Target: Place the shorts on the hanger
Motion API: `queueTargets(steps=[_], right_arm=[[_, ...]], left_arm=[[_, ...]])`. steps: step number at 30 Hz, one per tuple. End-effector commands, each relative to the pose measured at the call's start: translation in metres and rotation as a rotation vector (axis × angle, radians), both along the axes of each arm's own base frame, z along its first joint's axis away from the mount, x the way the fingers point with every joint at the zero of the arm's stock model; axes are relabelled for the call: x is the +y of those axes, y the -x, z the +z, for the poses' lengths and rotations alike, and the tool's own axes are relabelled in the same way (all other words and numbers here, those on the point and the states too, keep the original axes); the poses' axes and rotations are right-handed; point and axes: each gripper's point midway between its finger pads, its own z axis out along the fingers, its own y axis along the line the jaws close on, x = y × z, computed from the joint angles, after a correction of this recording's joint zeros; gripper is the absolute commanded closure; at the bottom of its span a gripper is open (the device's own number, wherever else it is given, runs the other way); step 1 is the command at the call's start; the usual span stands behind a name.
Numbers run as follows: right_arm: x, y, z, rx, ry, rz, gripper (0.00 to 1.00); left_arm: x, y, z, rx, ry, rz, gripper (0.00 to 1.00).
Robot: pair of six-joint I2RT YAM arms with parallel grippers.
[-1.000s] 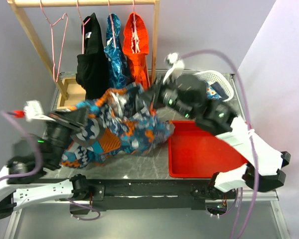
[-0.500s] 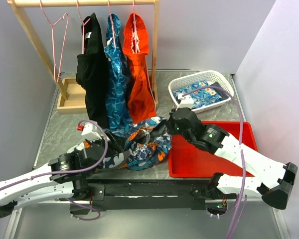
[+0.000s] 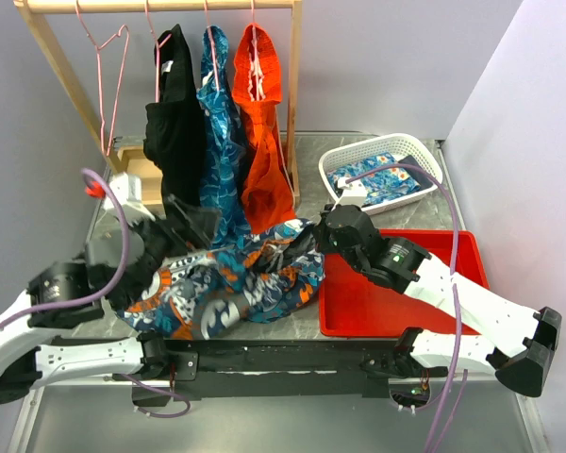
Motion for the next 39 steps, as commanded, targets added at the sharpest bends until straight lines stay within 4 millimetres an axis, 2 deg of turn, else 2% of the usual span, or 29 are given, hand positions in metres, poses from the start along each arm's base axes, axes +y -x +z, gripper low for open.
queueTargets(steps=[1,2,3,4,5,7,9,11,12,13,14,15,16,17,18,19,20,21,24,28,32,39], right_arm=[[0.003,-0.005,0.003,-0.025,-0.026,-0.01,1.0],[0.003,-0.005,0.003,-0.026,-0.024,-0.009,1.0],[0.003,-0.004,0.002,-0.023,-0.025,-0.007,1.0],[0.004,-0.005,0.002,-0.024,-0.026,-0.003,1.0],[0.003,-0.004,0.002,-0.024,-0.024,-0.002,1.0],[0.004,-0.004,0.002,-0.022,-0.023,0.002,1.0],[0.005,-0.003,0.002,-0.019,-0.026,0.01,1.0],[0.008,-0.001,0.002,-0.014,-0.033,0.028,1.0],[0.01,-0.001,-0.001,-0.007,-0.03,0.037,1.0],[0.013,0.0,-0.002,-0.002,-0.03,0.049,1.0],[0.014,0.0,-0.003,0.005,-0.025,0.054,1.0],[0.015,-0.001,-0.004,0.009,-0.018,0.059,1.0],[0.016,0.0,-0.005,0.013,-0.012,0.067,1.0],[0.016,0.0,-0.005,0.015,-0.006,0.07,1.0],[0.017,-0.001,-0.006,0.017,-0.005,0.074,1.0],[0.019,0.0,-0.006,0.017,-0.004,0.081,1.0],[0.021,0.001,-0.006,0.022,-0.011,0.099,1.0],[0.024,0.002,-0.008,0.029,-0.01,0.113,1.0],[0.032,0.004,-0.014,0.051,-0.004,0.148,1.0],[0.035,0.004,-0.021,0.065,0.015,0.167,1.0],[0.039,0.006,-0.028,0.078,0.016,0.189,1.0],[0.045,0.007,-0.029,0.08,-0.007,0.206,1.0]], left_arm=[[0.028,-0.028,0.045,-0.14,-0.225,0.205,0.04],[0.032,-0.03,0.065,-0.158,-0.218,0.236,0.04],[0.04,-0.038,0.074,-0.174,-0.258,0.29,0.04],[0.033,-0.048,0.076,-0.172,-0.297,0.307,0.03],[0.038,-0.055,0.091,-0.187,-0.269,0.319,0.04],[0.052,-0.088,0.102,-0.199,-0.268,0.324,0.04],[0.083,-0.105,0.122,-0.225,-0.245,0.391,0.04],[0.095,-0.116,0.142,-0.264,-0.227,0.427,0.03],[0.119,-0.123,0.148,-0.263,-0.234,0.498,0.04],[0.112,-0.138,0.145,-0.253,-0.241,0.439,0.04],[0.121,-0.14,0.155,-0.263,-0.233,0.447,0.04],[0.145,-0.147,0.158,-0.257,-0.227,0.499,0.04],[0.153,-0.158,0.155,-0.242,-0.228,0.507,0.03],[0.155,-0.159,0.16,-0.257,-0.217,0.483,0.03],[0.175,-0.163,0.161,-0.255,-0.218,0.524,0.03],[0.185,-0.17,0.156,-0.241,-0.224,0.53,0.03],[0.182,-0.174,0.155,-0.241,-0.226,0.476,0.03],[0.197,-0.177,0.152,-0.224,-0.24,0.503,0.02],[0.215,-0.197,0.13,-0.159,-0.28,0.513,0.01],[0.222,-0.212,0.099,-0.091,-0.325,0.503,0.1],[0.234,-0.215,0.084,-0.065,-0.338,0.56,0.17],[0.244,-0.243,0.048,0.022,-0.364,0.571,0.32]])
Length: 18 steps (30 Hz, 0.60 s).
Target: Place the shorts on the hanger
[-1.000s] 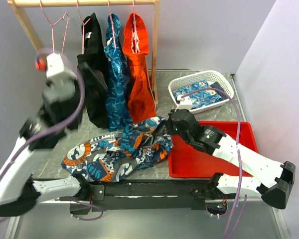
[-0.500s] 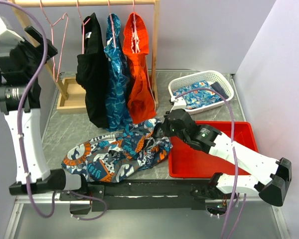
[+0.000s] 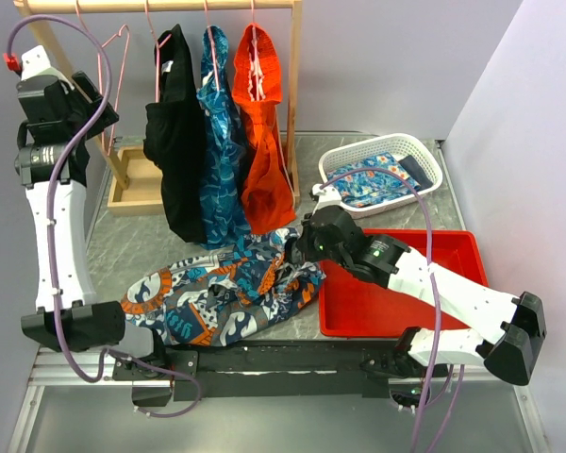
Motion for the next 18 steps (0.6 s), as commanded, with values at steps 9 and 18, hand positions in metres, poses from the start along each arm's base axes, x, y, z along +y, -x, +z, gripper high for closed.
queueTargets(steps=[9,18], right_arm=[[0.014,-0.004,0.009,-0.019,-0.057,0.033,1.0],[0.014,-0.002,0.01,-0.019,-0.069,0.039,1.0]], left_arm=[[0.016,-0.031,-0.032,0.084,-0.083,0.086,0.45],[0.009,-0.039,-0.048,0.135,-0.128,0.111,0.47]])
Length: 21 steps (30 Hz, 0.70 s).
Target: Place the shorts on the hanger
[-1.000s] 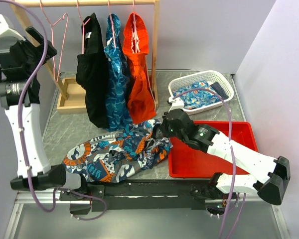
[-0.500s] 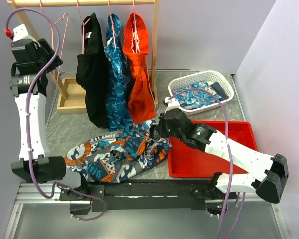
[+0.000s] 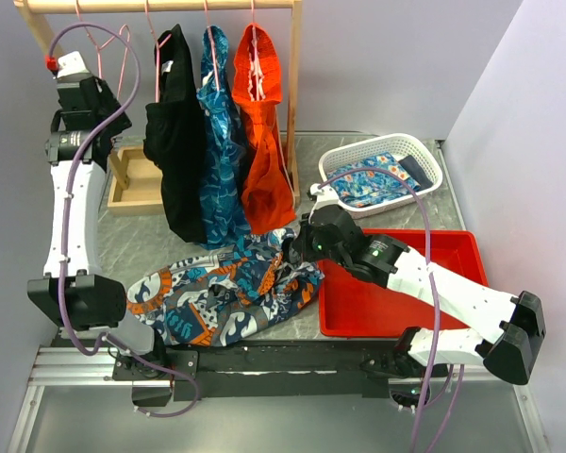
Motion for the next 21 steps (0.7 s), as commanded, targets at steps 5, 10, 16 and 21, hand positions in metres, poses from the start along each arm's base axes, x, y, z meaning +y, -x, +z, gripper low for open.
queueTargets(steps=[5,10,16,21], right_arm=[[0.005,-0.002,0.009,-0.026,-0.046,0.007,1.0],[0.004,-0.002,0.008,-0.023,-0.047,0.005,1.0],[0.005,-0.001,0.008,-0.02,-0.051,0.005,1.0],[0.003,-0.001,0.009,-0.022,-0.052,0.003,1.0]], left_arm=[[0.005,-0.003,-0.002,0.008,-0.054,0.046,0.5],[0.003,-0.005,-0.008,0.026,-0.055,0.04,0.56],[0.001,-0.005,-0.014,0.035,-0.058,0.039,0.58],[-0.003,-0.007,-0.014,0.029,-0.052,0.024,0.63]])
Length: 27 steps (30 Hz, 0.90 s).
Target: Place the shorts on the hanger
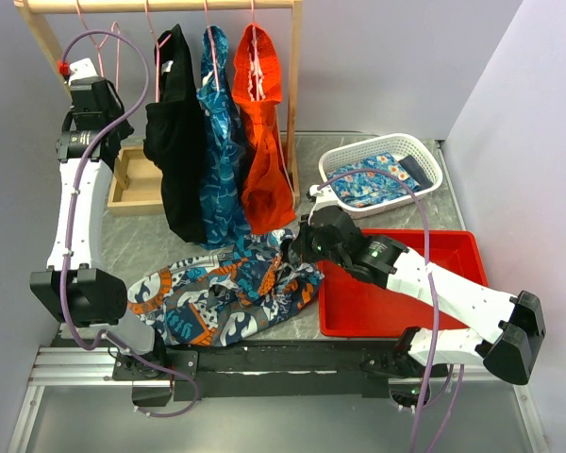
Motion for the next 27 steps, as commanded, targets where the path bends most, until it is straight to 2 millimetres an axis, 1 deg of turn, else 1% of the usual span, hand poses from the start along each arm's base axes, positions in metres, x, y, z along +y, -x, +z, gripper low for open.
queueTargets(steps=[1,3,4,5,7,9,10,11,13,17,23,27], right_arm=[[0.0,-0.002,0.012,-0.028,-0.041,-0.008,1.0],[0.0,-0.002,0.013,-0.031,-0.041,-0.008,1.0],[0.0,-0.002,0.014,-0.032,-0.042,-0.008,1.0],[0.0,-0.002,0.014,-0.032,-0.042,-0.008,1.0],[0.0,-0.002,0.014,-0.031,-0.041,-0.008,1.0],[0.0,-0.002,0.016,-0.034,-0.041,-0.005,1.0],[-0.001,-0.003,0.017,-0.036,-0.04,-0.009,1.0],[-0.001,-0.003,0.017,-0.037,-0.038,-0.009,1.0],[-0.001,-0.003,0.018,-0.038,-0.035,-0.011,1.0],[0.0,-0.003,0.016,-0.035,-0.034,-0.009,1.0],[0.002,-0.004,0.016,-0.036,-0.033,-0.006,1.0],[0.002,-0.005,0.018,-0.039,-0.036,-0.008,1.0]], left_arm=[[-0.001,-0.003,0.009,-0.036,-0.019,-0.005,0.67],[-0.001,-0.004,0.012,-0.039,-0.021,-0.009,0.7],[-0.001,-0.004,0.012,-0.039,-0.021,-0.009,0.74],[-0.002,-0.004,0.013,-0.043,-0.019,-0.011,0.75],[-0.004,-0.005,0.016,-0.047,-0.021,-0.025,0.76],[-0.006,-0.004,0.019,-0.052,-0.022,-0.04,0.83],[-0.006,-0.004,0.021,-0.057,-0.023,-0.045,0.88],[-0.007,-0.005,0.022,-0.063,-0.023,-0.048,0.9],[-0.007,-0.003,0.026,-0.073,-0.026,-0.05,0.99],[-0.007,-0.001,0.037,-0.098,-0.04,-0.058,0.99],[-0.009,0.006,0.062,-0.162,-0.069,-0.057,0.99],[-0.01,0.009,0.072,-0.192,-0.088,-0.053,0.99]])
